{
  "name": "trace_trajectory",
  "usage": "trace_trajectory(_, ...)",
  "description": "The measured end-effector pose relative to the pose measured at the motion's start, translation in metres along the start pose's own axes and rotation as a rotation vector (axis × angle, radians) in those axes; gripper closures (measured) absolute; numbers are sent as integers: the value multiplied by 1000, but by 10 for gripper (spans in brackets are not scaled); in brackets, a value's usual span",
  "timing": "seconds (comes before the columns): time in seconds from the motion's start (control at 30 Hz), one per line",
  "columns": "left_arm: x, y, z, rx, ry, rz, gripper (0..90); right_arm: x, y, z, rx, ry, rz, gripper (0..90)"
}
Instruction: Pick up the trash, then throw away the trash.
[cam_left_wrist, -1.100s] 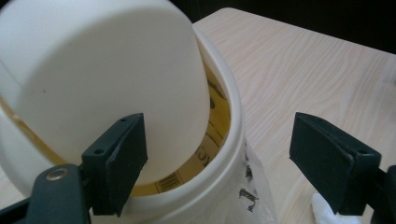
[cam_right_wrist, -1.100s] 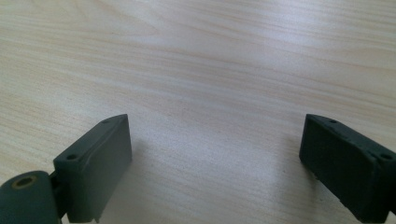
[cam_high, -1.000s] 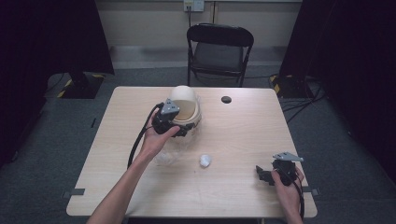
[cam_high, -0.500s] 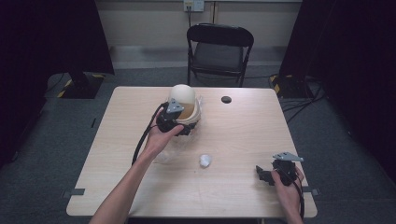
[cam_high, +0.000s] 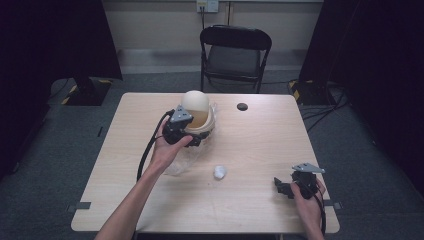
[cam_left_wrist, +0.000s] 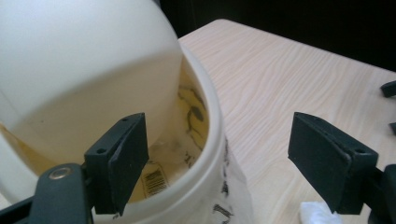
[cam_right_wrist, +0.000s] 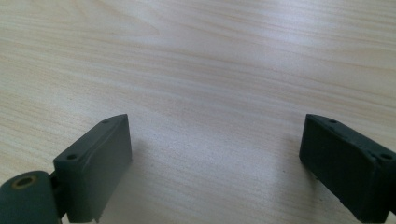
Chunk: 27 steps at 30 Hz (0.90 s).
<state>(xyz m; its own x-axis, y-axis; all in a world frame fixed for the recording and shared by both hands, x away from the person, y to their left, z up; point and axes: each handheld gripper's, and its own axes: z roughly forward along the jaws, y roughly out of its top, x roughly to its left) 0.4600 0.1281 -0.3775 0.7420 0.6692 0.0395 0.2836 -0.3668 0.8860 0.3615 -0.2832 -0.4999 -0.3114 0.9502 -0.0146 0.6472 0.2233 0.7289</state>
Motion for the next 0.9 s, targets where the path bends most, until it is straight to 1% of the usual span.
trace_trajectory(0.03,0,0,0,0,0,0,200,0,0,0,0,1,-1,85)
trace_trajectory(0.07,-3,-2,-5,-31,-4,-1,202,0,0,0,0,0,0,85)
trace_trajectory(0.1,-3,-2,-5,-31,-4,-1,201,0,0,0,0,0,0,85)
trace_trajectory(0.13,-5,-5,-10,-58,-19,6,201,0,0,0,0,0,0,85)
trace_trajectory(0.17,-5,-5,-10,-58,-19,6,201,0,0,0,0,0,0,85)
trace_trajectory(0.2,-9,-10,-15,-57,-33,-3,200,0,0,0,0,1,-1,85)
trace_trajectory(0.23,-9,-10,-15,-57,-33,-3,200,0,0,0,0,1,-1,85)
trace_trajectory(0.27,-14,-15,-19,-48,-29,-4,200,0,0,0,0,1,-1,85)
trace_trajectory(0.3,-17,-18,-21,-40,-38,0,199,0,0,0,-1,1,-1,85)
trace_trajectory(0.33,-17,-18,-21,-40,-38,0,201,0,0,0,-1,1,-1,85)
trace_trajectory(0.4,-25,-21,-26,-24,-50,-11,198,0,0,0,-1,1,-1,86)
trace_trajectory(0.43,-28,-22,-27,-20,-48,-10,202,0,0,0,-1,1,-1,86)
trace_trajectory(0.47,-34,-25,-26,16,-56,-7,206,0,0,0,0,1,-1,86)
trace_trajectory(0.5,-37,-27,-25,29,-59,-4,206,0,0,0,0,0,0,85)
trace_trajectory(0.53,-38,-29,-25,33,-64,-5,206,0,0,0,0,0,0,85)
trace_trajectory(0.6,-42,-33,-23,36,-74,-21,206,0,0,0,0,1,-1,85)
trace_trajectory(0.63,-44,-37,-20,37,-89,-28,206,0,0,0,0,0,0,85)
trace_trajectory(0.67,-47,-40,-17,45,-94,-33,205,0,0,0,0,1,-1,85)
trace_trajectory(0.7,-47,-40,-17,45,-94,-33,204,0,0,0,0,1,-1,85)
trace_trajectory(0.73,-50,-44,-13,66,-107,-23,204,0,0,0,0,0,0,85)
trace_trajectory(0.77,-51,-46,-10,69,-117,-25,204,0,0,0,0,0,0,85)
trace_trajectory(0.8,-54,-50,-5,73,-135,-37,203,0,0,0,0,0,0,85)
trace_trajectory(0.87,-56,-51,-2,81,-141,-39,204,0,0,0,0,0,0,85)
trace_trajectory(0.9,-58,-53,0,71,-161,-44,201,0,0,0,0,0,0,85)
